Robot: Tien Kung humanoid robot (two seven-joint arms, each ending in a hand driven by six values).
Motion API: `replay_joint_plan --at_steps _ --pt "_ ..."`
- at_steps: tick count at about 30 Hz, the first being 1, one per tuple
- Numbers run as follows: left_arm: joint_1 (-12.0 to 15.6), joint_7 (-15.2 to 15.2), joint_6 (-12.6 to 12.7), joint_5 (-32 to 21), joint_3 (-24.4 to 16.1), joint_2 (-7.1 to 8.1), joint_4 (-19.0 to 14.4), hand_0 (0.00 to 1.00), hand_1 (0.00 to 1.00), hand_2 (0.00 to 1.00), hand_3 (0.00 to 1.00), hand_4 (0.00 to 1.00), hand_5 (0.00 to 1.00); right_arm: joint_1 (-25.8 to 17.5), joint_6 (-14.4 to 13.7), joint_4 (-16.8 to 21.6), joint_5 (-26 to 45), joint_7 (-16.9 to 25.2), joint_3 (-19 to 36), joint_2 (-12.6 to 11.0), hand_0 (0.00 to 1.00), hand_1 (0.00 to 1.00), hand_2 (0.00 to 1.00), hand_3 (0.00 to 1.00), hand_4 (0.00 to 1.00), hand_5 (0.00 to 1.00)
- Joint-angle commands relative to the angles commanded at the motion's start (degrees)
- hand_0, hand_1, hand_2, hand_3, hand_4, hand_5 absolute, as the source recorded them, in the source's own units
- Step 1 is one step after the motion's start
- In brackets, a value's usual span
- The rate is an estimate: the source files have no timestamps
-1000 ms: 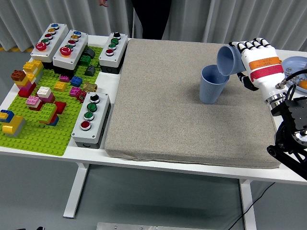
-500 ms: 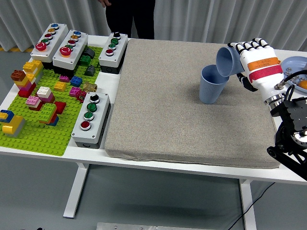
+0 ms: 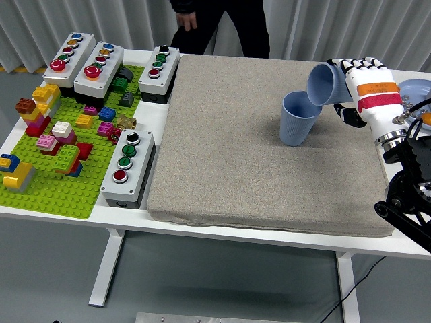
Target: Pick cup pour cup place
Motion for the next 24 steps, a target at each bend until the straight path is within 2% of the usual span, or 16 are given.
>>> replay_joint_plan --at_steps 13,21,24 --pt "0.10 0.06 -0.06 0.19 -0.19 -0.20 0.00 0.767 0.802 0.846 0.754 0.522 0.950 -3.68 0.00 2.02 29.91 9.98 8.71 0.74 0.831 0.715 0.607 0.612 0.622 0.002" --pt "0.08 0.13 -0.07 0.33 -0.33 -0.34 0.00 0.767 0.802 0.845 0.754 0.521 0.949 -6.05 4.99 2.26 49.28 11.65 14.45 1.47 0.832 0.715 0.608 0.612 0.621 0.002" --pt "0.08 0.17 -0.08 0.46 -0.43 -0.37 0.00 0.767 0.802 0.845 0.754 0.521 0.949 -6.40 5.08 2.25 54.25 12.03 15.15 1.58 0.832 0.715 0.608 0.612 0.621 0.002"
